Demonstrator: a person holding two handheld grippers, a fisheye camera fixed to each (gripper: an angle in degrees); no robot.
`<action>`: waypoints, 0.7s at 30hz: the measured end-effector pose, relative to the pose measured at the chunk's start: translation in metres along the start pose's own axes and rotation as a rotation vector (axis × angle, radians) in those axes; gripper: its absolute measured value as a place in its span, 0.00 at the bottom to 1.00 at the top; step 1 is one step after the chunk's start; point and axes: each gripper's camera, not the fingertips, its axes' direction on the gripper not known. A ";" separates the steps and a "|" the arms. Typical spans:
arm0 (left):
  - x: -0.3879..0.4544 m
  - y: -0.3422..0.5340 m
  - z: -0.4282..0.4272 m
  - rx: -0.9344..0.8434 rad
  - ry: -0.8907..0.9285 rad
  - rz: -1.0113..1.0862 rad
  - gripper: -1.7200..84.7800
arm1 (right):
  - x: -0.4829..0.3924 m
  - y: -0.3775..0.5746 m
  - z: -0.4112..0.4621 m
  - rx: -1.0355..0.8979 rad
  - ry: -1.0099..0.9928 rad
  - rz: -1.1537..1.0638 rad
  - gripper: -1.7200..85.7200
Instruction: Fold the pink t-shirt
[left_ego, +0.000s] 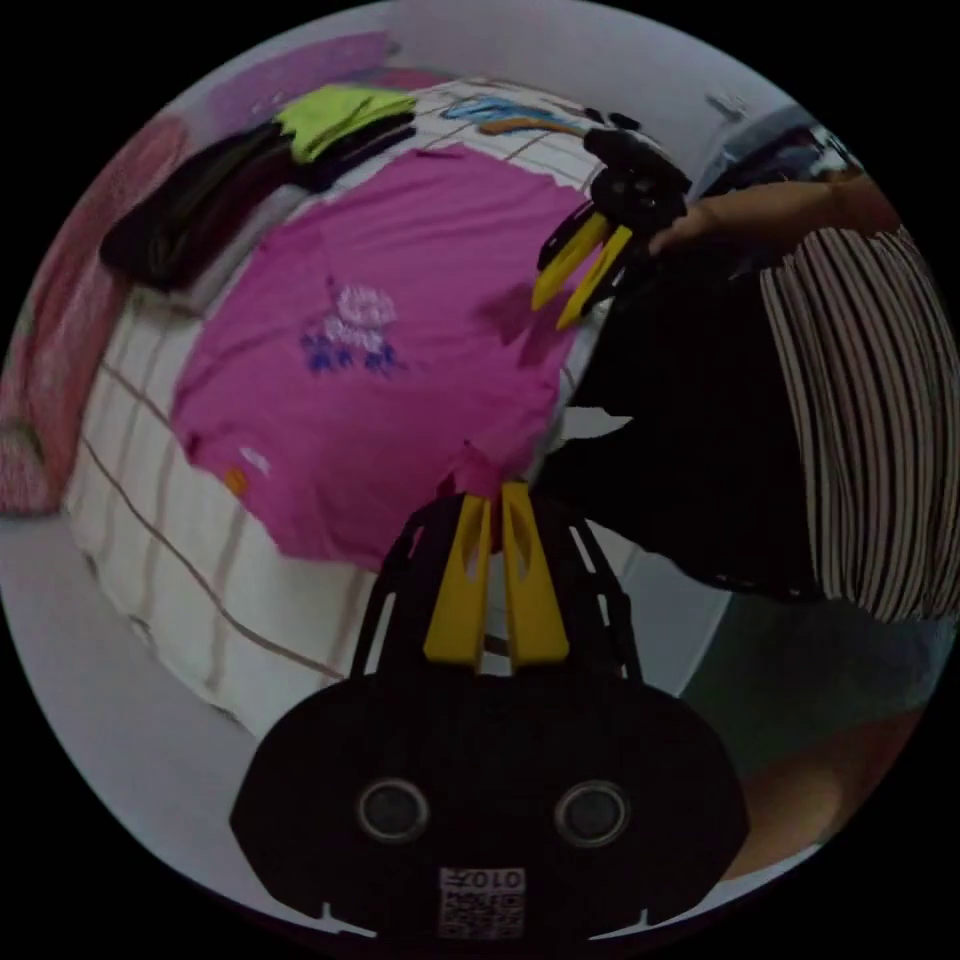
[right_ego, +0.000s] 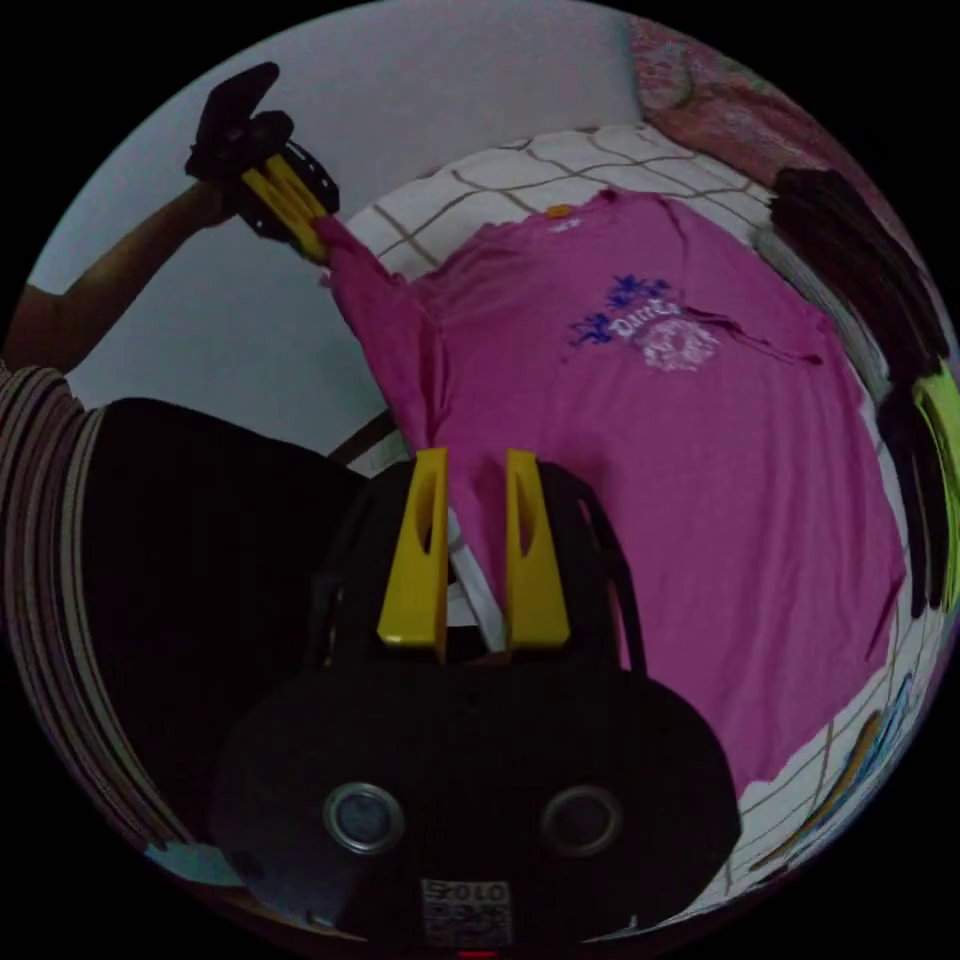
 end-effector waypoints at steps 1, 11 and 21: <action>-0.013 -0.010 -0.008 0.009 -0.064 0.015 0.03 | 0.008 0.013 -0.005 0.010 0.024 0.029 0.13; -0.074 0.022 0.067 0.122 0.003 -0.409 0.08 | 0.075 0.150 -0.027 0.061 0.123 0.400 0.13; -0.063 0.149 0.093 0.343 0.077 -1.004 0.11 | 0.152 0.383 -0.056 0.028 0.248 1.100 0.14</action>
